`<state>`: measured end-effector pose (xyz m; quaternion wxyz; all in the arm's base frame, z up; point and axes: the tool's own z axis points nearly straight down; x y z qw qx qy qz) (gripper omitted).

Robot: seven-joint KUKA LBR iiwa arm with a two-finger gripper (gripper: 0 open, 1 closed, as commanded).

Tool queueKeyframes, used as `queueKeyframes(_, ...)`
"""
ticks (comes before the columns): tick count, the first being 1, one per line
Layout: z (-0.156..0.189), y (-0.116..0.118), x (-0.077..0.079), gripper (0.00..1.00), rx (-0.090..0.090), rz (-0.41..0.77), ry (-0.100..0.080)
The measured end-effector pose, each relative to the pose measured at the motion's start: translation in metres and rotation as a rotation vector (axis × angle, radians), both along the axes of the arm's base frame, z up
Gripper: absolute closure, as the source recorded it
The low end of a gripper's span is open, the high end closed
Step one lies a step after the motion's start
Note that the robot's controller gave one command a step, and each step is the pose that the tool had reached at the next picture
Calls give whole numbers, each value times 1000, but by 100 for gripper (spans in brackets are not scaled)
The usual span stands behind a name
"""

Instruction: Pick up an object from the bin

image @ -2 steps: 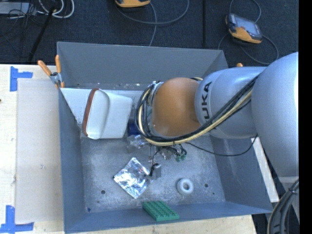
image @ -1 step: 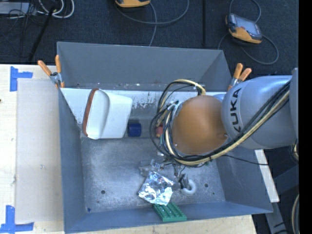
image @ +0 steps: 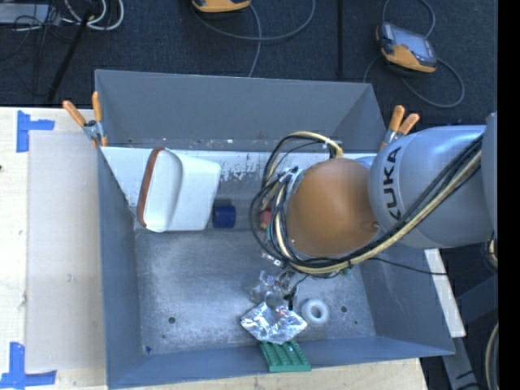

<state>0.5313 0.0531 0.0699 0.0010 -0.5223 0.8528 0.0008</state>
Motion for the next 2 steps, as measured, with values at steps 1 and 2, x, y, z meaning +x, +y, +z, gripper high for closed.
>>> queueKeyframes(1,0,65,31,100,3,60,-2)
queueKeyframes(2,172,87,35,100,1,84,-8)
